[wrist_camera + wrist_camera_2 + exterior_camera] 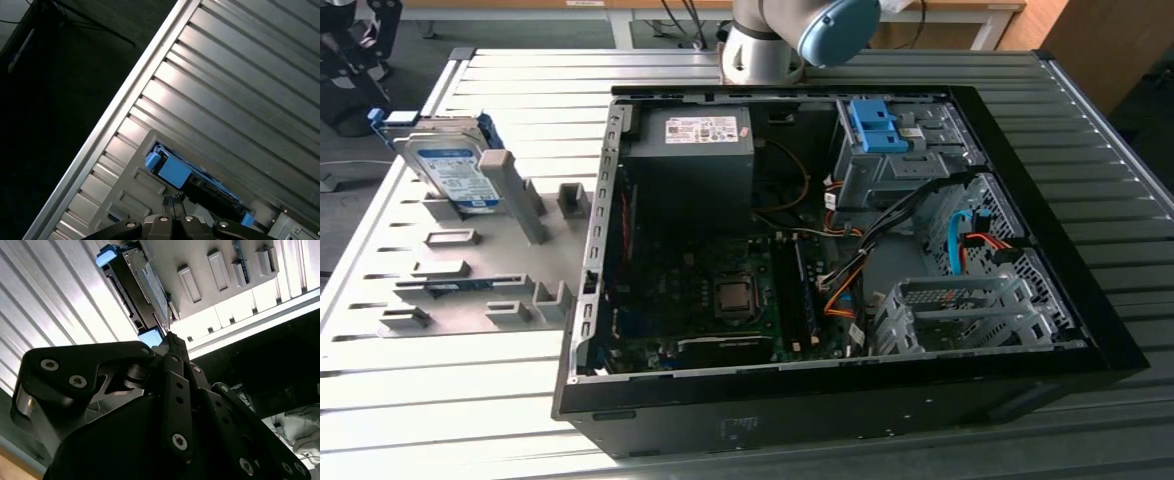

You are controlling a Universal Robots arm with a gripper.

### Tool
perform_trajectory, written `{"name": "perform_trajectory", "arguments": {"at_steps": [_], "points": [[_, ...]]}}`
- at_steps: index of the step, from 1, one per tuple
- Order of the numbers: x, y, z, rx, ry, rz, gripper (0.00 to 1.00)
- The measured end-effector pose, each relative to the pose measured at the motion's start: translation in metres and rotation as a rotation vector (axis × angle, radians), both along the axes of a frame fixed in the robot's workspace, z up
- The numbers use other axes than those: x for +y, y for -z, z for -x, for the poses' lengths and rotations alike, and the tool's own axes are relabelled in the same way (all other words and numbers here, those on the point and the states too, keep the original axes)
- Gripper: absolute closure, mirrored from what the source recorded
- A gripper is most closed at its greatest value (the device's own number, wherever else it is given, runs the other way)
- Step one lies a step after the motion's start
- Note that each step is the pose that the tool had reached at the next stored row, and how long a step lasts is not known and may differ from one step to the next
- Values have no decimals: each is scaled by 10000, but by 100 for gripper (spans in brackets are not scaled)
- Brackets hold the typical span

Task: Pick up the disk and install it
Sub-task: 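Pick up the disk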

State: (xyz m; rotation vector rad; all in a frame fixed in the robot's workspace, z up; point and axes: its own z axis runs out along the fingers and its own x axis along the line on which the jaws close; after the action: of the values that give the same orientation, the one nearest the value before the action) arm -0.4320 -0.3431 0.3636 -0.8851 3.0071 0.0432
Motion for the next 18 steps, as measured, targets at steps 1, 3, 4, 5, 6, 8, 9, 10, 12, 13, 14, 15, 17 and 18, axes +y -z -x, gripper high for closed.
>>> {"name": "perform_trajectory", "arguments": {"at_steps": [1, 3, 4, 5, 6, 8, 9, 10, 12, 13, 14, 15, 17, 18], "points": [[0, 2, 0, 0, -182, 0, 89], [0, 5, 0, 0, -546, 0, 89], [0, 6, 0, 0, -732, 0, 89], [0, 9, 0, -1, -911, 0, 89], [0, 11, 0, -1, -1092, 0, 89], [0, 15, 0, 0, -1468, 0, 89], [0, 17, 0, 0, -1647, 0, 89], [0, 20, 0, -1, -1826, 0, 89], [0, 24, 0, 0, -2186, 0, 89], [0, 27, 0, 0, -2366, 0, 89], [0, 29, 0, 0, -2557, 0, 89], [0, 31, 0, 0, -2737, 0, 89], [0, 35, 0, 0, -3097, 0, 89], [0, 38, 0, 0, -3277, 0, 89]]}}
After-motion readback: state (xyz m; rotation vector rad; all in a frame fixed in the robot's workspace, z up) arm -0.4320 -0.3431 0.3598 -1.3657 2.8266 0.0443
